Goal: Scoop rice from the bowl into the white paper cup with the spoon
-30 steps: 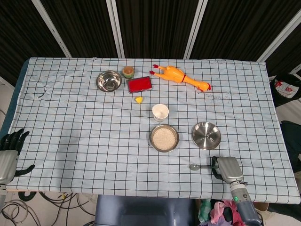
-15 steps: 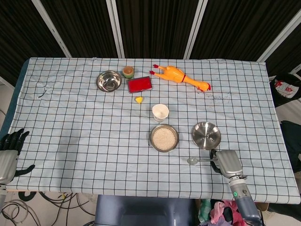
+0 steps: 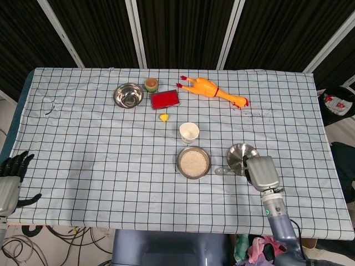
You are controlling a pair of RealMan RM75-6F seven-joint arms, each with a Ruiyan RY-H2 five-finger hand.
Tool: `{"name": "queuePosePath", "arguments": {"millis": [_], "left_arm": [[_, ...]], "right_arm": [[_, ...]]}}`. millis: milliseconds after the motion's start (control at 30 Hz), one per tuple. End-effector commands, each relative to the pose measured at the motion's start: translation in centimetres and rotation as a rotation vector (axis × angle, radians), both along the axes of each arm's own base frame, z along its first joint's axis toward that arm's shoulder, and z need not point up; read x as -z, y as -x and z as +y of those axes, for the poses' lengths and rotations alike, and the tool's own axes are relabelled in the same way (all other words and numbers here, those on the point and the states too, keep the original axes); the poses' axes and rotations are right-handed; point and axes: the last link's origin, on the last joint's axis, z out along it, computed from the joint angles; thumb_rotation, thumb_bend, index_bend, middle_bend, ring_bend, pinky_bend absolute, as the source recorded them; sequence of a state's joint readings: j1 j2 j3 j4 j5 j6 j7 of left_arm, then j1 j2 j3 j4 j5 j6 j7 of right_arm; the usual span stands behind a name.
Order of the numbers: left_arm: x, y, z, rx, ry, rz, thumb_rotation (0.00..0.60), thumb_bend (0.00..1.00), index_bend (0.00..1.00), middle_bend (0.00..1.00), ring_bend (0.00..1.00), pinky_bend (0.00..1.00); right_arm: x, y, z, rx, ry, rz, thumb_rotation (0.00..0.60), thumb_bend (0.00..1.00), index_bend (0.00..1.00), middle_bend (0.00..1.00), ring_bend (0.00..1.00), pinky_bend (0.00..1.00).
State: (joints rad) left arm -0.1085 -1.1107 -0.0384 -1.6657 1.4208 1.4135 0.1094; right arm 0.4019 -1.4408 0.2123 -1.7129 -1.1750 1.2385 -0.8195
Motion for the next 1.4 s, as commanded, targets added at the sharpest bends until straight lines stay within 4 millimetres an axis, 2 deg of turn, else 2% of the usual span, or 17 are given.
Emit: {"name": "queuePosePath", "arguments": {"millis": [33, 433, 667, 1033, 1400], "left_arm": [[0.0, 0.0, 0.0, -0.002, 0.004, -0.006, 0.6, 0.02, 0.0, 0.0, 0.0, 0.0], [-0.2, -0.1, 0.1, -0.014, 0.011, -0.04, 0.6, 0.02, 0.0, 0.0, 0.0, 0.0], [-0.2, -0.2, 0.2, -0.02, 0.016, -0.056, 0.6, 0.01, 0.0, 0.0, 0.0, 0.0], [-0.3, -0.3, 0.2, -0.024, 0.022, -0.075, 0.6, 0.01, 0.0, 0.0, 0.0, 0.0], [-0.2, -0.4, 0.2, -0.023, 0.023, -0.079, 0.6, 0.01, 0.0, 0.0, 0.0, 0.0]], "right_arm": [[0.1, -2.9, -1.6, -0.017, 0.034, 0.087, 0.6, 0.51, 0.7, 1.0, 1.0, 1.0], [4.5, -6.1, -3.2, -0.045, 0.056, 0.284, 0.6, 0.51, 0.72, 1.0, 1.0, 1.0], [6.0, -7.3, -3.8, -0.14, 0.11, 0.391, 0.6, 0.5, 0.73, 1.0, 1.0, 1.0], [7.2, -7.0, -3.9, -0.312, 0.194, 0.571, 0.6, 0.5, 0.74, 1.0, 1.0, 1.0], [8.1, -6.0, -3.1, -0.45, 0.215, 0.659, 0.6, 0.51, 0.74, 1.0, 1.0, 1.0]]}}
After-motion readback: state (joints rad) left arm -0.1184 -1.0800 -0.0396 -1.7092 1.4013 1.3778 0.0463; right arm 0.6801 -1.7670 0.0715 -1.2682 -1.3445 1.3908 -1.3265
